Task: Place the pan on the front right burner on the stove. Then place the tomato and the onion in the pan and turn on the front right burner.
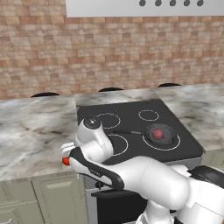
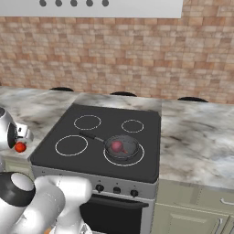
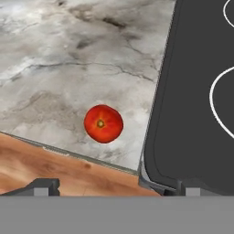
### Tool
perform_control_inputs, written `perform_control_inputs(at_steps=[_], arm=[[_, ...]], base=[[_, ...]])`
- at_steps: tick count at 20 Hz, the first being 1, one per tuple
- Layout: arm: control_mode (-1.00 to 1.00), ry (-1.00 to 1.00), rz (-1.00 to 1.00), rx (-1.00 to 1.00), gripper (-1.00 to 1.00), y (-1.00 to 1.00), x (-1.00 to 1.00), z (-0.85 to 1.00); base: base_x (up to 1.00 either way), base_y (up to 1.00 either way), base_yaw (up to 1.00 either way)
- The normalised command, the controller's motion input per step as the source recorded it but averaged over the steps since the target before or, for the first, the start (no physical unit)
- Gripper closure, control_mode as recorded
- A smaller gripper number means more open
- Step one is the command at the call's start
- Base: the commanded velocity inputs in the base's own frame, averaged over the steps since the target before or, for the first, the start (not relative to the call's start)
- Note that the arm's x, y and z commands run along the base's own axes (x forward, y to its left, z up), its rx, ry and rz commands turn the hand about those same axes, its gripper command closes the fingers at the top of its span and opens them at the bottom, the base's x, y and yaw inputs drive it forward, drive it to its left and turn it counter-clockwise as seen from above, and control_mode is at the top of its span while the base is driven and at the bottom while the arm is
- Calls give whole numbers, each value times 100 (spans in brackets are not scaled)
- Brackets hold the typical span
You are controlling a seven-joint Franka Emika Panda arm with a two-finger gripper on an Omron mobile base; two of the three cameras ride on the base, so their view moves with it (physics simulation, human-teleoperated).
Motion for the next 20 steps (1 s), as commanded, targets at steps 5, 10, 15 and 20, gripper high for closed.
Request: perform_control_inputs(at_steps=[5, 10, 15, 20], arm=[[-100, 0, 0, 0, -100, 4, 1, -10], [-100, 0, 0, 0, -100, 0, 5, -21], [-100, 0, 0, 0, -100, 1, 10, -21], [-100, 0, 0, 0, -100, 10, 21, -17]], base=[[0, 0, 0], [0, 0, 0], [0, 0, 0], [0, 0, 0]])
